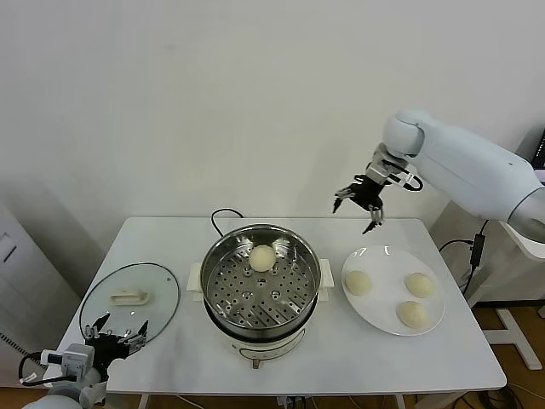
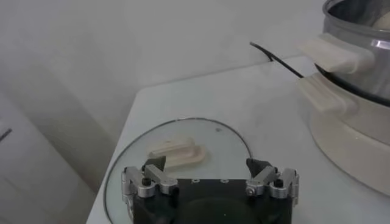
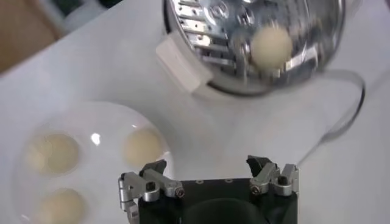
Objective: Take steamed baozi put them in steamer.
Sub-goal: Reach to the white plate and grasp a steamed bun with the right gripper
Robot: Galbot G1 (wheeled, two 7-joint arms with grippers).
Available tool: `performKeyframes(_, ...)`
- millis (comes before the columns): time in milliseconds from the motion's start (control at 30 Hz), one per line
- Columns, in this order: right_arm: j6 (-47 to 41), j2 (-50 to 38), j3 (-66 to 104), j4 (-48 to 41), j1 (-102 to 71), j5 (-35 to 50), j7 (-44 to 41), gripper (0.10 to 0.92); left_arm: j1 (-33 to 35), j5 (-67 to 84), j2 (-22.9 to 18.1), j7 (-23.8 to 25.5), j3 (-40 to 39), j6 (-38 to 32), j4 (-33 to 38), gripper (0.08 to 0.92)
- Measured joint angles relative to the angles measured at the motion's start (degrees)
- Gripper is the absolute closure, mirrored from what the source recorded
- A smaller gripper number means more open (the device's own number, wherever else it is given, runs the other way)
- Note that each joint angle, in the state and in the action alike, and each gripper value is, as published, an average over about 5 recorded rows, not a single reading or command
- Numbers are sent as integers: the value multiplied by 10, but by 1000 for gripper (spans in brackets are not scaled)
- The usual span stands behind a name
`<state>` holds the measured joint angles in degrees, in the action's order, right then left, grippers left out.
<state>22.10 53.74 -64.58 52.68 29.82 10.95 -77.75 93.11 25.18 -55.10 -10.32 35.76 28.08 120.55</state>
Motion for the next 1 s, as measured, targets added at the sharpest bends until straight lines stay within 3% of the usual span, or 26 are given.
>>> performKeyframes(400, -106, -14, 6, -34, -64, 20, 16, 203, 0, 0, -3, 0, 0, 2, -1, 177)
performKeyframes(1000, -143, -1, 59, -73, -170, -16, 46, 203, 0, 0, -4, 1, -3, 2, -4, 177)
